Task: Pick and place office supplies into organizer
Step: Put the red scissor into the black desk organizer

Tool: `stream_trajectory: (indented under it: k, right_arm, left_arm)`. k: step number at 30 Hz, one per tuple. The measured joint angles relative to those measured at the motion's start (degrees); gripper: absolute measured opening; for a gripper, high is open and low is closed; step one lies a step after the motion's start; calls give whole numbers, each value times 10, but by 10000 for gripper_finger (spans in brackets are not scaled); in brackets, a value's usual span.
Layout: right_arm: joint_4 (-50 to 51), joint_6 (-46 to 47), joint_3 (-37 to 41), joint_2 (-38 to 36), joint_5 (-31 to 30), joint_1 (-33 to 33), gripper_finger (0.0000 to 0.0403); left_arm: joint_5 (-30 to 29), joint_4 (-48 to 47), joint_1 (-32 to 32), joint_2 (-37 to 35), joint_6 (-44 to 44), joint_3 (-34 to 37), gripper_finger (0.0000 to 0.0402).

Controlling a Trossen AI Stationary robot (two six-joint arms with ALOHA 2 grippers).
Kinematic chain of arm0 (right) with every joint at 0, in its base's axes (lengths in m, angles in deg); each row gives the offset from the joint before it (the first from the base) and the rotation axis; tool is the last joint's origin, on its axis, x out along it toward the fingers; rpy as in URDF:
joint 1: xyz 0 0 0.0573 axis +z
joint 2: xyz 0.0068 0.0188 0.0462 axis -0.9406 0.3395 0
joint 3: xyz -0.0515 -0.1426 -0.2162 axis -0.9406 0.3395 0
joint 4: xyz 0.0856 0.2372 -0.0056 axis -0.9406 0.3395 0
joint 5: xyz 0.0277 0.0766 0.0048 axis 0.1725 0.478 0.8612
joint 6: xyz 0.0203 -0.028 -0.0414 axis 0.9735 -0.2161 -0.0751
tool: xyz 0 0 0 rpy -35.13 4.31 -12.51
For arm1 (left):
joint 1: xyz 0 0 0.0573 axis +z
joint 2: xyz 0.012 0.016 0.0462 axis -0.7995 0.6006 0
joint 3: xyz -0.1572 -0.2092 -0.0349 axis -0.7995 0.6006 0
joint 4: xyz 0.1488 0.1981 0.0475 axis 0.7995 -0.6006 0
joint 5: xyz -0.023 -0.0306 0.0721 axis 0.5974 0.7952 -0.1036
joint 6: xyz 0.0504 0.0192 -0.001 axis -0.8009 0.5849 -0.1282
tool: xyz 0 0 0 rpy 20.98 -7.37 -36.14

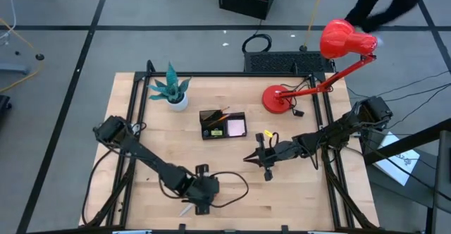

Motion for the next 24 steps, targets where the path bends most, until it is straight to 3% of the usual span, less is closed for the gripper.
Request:
stream_trajectory:
  k: [3,10,14,24]
  right_arm:
    - [2,0,0,0,0,0,14]
    - [2,-2,0,0,0,0,14]
    - [4,-1,0,0,0,0,14]
    - [6,-1,0,0,-1,0,13]
  left_arm:
    - [-2,-51,8,-1,-23,-15,151]
    - [53,-42,24,3,-143,-17,159]
    - [91,-35,44,3,-168,-17,159]
    - [118,-23,63,18,-230,-17,159]
